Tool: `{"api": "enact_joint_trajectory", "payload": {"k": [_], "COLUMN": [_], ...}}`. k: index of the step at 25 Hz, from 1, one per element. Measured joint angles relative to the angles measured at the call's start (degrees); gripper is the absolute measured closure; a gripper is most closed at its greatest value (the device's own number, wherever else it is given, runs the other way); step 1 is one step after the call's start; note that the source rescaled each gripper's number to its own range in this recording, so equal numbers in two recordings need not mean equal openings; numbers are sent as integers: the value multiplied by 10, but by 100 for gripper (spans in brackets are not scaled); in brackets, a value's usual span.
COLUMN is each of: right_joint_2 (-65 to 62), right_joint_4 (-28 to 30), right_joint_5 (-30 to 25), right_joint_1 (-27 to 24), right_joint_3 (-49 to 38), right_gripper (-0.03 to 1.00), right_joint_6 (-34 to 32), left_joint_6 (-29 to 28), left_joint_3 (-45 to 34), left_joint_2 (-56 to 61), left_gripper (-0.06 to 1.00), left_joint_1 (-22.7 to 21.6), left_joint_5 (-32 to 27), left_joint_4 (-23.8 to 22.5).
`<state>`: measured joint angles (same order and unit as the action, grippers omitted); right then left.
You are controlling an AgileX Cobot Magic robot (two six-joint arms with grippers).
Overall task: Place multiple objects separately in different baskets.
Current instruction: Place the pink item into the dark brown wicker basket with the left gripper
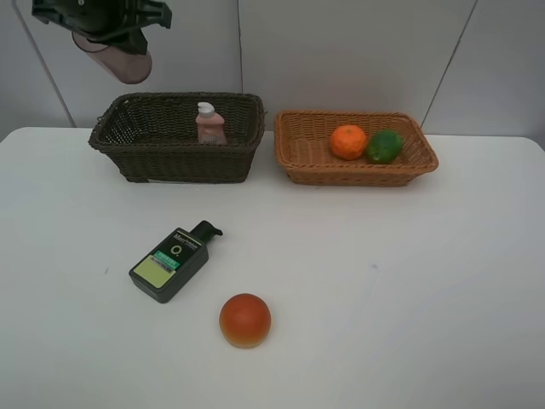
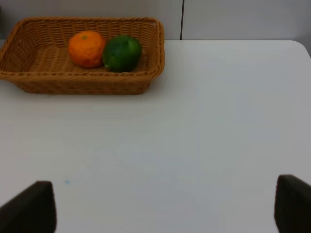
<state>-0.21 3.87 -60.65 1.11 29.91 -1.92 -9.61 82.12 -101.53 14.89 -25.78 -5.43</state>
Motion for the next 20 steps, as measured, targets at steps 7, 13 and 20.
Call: {"api": "enact_joint_trajectory", "payload": {"k": [7,13,20], "right_joint_2": [0,0,0], "right_joint_4": [0,0,0], "right_joint_5": [0,0,0], "right_joint_1": [0,0,0], "right_joint_3": [0,0,0], "right_gripper": [1,1,1], "right_joint_6": [0,0,0], "left_joint_6": [-1,0,0], "left_joint_3": [0,0,0], "left_joint_2": [-78,-131,-174], "left_gripper": [94,94,94], "left_joint_1": [0,0,0], "left_joint_5": [53,98,136], "left_joint_4": [-18,-20,-20]}}
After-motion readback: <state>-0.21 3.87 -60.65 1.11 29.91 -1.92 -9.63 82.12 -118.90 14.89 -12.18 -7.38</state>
